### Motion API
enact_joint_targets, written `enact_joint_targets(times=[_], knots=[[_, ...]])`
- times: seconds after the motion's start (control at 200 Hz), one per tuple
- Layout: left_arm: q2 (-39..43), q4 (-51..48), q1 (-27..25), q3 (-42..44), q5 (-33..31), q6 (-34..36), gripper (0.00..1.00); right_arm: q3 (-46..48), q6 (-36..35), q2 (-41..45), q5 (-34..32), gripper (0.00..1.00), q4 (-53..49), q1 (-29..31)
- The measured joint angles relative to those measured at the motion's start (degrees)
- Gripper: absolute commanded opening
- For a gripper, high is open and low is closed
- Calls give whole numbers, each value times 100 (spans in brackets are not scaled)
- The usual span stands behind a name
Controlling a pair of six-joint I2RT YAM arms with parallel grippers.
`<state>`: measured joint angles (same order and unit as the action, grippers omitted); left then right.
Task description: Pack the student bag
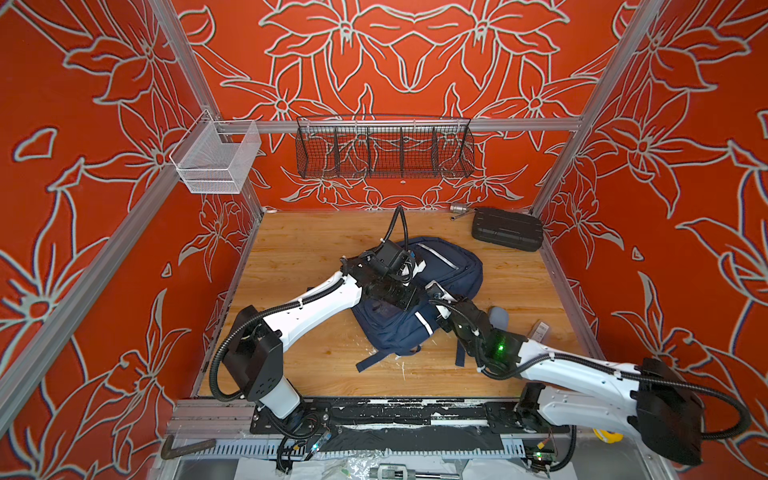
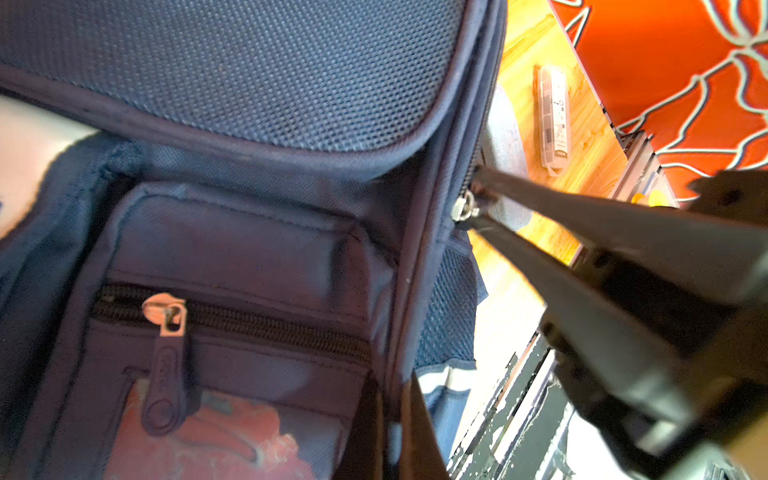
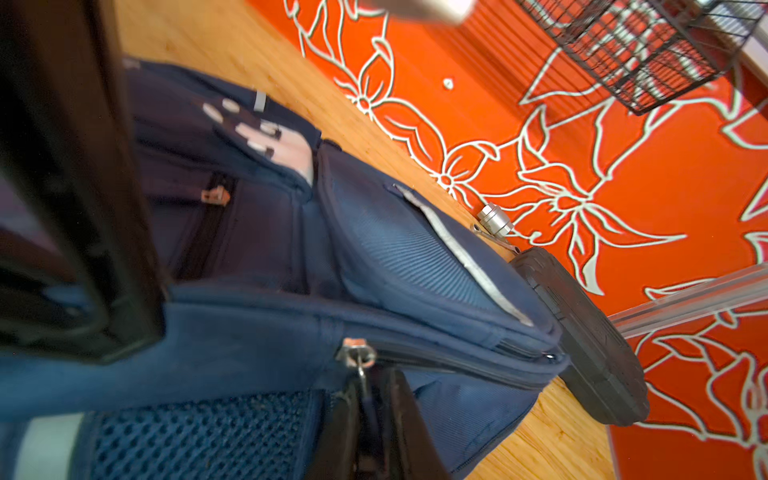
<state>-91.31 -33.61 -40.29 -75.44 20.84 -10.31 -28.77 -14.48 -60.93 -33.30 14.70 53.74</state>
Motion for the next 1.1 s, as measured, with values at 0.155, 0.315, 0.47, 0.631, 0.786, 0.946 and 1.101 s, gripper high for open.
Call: enact_joint_targets(times=[0.155, 0.315, 0.47, 0.631, 0.786, 0.946, 1.101], knots=[[0, -33, -2, 0, 0, 22, 0, 26, 433, 348, 358, 12, -98, -192], [0, -24, -2, 13, 4, 22, 0, 35, 723, 315, 922, 9, -240, -544], [2, -24, -2, 13, 4, 31, 0, 35, 896, 214, 1451, 23, -293, -713], [2, -26, -2, 13, 4, 74, 0, 63, 1115, 393, 1626, 33, -374, -769], [44, -28, -2, 70, 11, 284, 0, 227, 1196, 946, 1720, 36, -557, -835], [162, -116, 0, 136, 7, 590, 0, 358, 1331, 1231, 2090, 36, -721, -949], [181, -149, 0, 136, 42, 791, 0, 361, 1569, 1104, 2669, 34, -688, -990]])
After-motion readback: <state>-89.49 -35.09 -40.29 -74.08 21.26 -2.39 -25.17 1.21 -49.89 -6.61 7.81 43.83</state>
